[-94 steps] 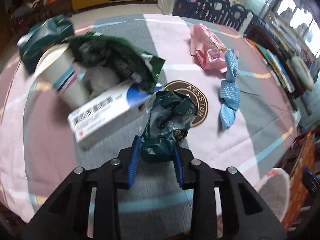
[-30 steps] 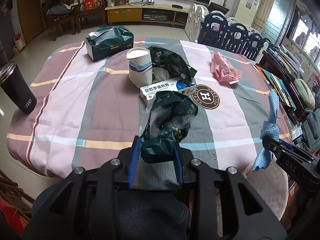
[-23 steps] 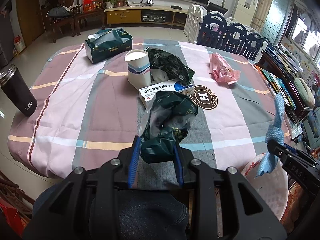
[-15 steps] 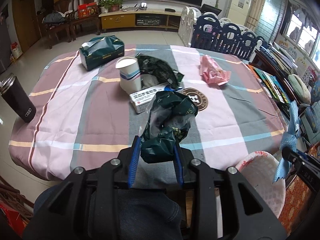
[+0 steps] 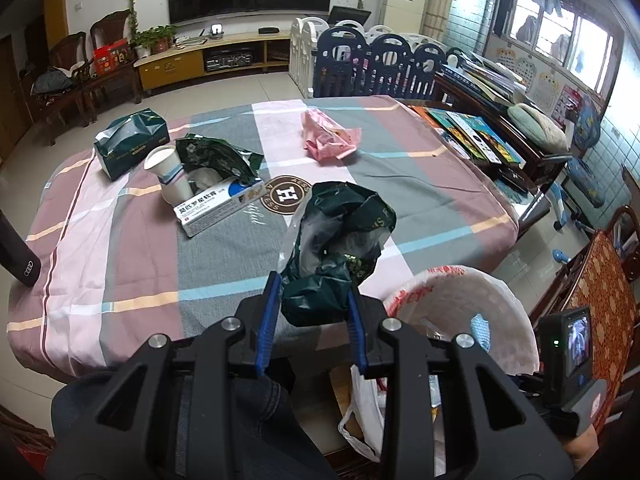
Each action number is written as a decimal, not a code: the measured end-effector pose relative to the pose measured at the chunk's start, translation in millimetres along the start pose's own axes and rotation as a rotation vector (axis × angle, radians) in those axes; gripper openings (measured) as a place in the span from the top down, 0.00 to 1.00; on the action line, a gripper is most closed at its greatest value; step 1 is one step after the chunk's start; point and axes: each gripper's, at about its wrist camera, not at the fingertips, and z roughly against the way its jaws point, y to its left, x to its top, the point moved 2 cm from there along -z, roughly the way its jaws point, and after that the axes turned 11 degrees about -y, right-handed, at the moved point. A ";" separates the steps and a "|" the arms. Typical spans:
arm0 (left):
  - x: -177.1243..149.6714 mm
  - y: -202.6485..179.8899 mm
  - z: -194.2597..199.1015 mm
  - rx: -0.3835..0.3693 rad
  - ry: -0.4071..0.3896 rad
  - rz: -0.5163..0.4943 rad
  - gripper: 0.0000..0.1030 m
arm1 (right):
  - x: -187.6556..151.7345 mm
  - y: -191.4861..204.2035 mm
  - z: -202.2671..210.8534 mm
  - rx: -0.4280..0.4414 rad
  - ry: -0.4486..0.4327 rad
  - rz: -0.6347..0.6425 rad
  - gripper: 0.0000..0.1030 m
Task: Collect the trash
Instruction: 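Carry the blue cloth and dark green bag over the wastebasket with both tools, then open both tools to drop the blue cloth and green bag into the wastebasket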
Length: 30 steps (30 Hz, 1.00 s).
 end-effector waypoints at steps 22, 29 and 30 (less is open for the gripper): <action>-103.5 -148.7 -36.3 -0.578 0.327 -0.356 0.66 | 48.6 -92.1 108.6 -0.079 -0.444 -0.351 0.29; -90.8 -122.0 -47.5 -0.462 0.297 -0.276 0.31 | 48.1 -77.6 105.1 -0.064 -0.439 -0.321 0.29; -86.3 -114.9 -48.7 -0.456 0.292 -0.246 0.28 | 48.6 -76.7 105.4 -0.063 -0.440 -0.321 0.29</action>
